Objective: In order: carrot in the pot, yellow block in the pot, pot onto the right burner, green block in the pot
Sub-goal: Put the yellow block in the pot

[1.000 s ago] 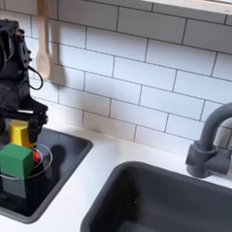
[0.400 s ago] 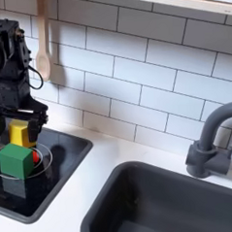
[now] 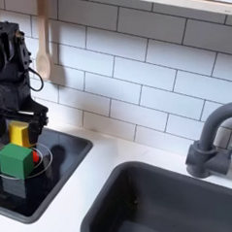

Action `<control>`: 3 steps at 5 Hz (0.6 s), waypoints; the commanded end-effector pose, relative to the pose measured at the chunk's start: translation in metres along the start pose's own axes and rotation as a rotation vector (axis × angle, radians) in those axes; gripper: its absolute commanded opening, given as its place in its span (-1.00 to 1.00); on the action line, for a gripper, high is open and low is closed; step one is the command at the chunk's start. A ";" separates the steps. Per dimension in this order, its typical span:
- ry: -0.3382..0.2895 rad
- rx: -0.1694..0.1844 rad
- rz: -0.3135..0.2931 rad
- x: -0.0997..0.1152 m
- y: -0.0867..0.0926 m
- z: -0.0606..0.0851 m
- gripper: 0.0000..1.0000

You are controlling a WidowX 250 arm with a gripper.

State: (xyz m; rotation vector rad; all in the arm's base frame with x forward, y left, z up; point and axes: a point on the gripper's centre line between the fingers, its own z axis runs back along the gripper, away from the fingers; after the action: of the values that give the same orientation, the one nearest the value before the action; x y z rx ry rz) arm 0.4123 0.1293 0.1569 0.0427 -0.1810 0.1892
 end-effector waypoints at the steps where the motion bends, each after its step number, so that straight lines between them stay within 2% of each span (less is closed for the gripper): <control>1: 0.010 -0.006 -0.001 0.000 0.000 -0.007 1.00; 3: 0.006 -0.007 -0.005 0.002 -0.001 -0.005 1.00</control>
State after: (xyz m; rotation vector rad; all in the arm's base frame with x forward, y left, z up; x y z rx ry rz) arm 0.4147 0.1290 0.1511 0.0354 -0.1731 0.1838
